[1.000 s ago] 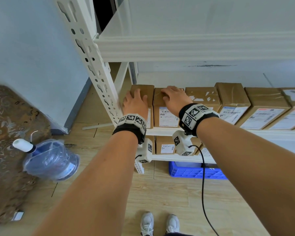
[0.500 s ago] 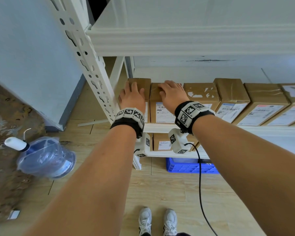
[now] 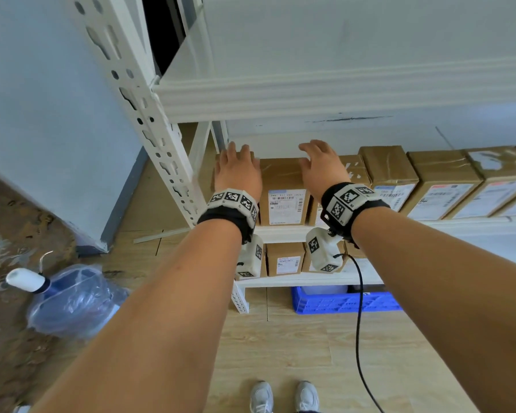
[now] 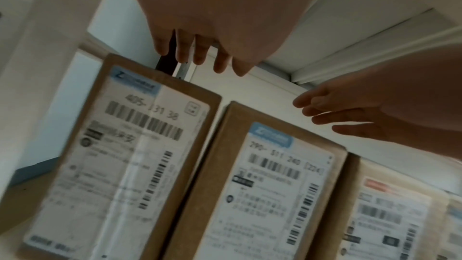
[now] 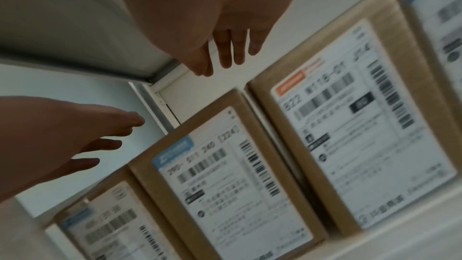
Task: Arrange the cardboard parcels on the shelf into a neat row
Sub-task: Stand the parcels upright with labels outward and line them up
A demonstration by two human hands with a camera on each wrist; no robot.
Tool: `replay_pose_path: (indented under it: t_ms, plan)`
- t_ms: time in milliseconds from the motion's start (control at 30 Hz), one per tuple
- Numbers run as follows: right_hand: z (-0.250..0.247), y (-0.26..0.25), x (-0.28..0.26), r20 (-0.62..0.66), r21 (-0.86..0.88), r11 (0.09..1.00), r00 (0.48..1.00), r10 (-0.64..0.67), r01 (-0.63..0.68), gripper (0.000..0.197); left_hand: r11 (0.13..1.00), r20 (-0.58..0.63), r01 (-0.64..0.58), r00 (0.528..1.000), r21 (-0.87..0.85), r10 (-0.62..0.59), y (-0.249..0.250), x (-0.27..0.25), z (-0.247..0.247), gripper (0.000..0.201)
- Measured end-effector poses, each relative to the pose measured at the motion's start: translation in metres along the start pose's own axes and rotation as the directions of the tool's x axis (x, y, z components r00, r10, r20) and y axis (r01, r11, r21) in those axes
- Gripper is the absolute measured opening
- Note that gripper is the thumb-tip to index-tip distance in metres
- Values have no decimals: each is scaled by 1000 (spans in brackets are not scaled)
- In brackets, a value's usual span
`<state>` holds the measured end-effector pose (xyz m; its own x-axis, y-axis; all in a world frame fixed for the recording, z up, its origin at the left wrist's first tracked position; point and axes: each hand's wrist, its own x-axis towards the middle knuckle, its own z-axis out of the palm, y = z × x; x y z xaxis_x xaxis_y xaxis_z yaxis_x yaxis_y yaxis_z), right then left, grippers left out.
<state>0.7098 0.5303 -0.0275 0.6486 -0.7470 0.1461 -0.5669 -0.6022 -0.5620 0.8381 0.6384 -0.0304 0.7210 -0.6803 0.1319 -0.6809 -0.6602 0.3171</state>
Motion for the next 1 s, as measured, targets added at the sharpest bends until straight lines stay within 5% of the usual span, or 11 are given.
replay_pose_path:
  t_ms: [400,600,1000]
  plan:
    - [-45,84,-17,-54,-264,947,983,176,-184,46,949,263,-311,921,57,286,80,-26,35,84]
    - [-48,103,-24,-9,-234,951,978,208,-204,46,936,338,-324,904,141,262,85,-27,49,87]
    - [-60,97,-21,-18,-189,958,976,217,-216,48,956,256,-266,939,121,229,90,-25,53,73]
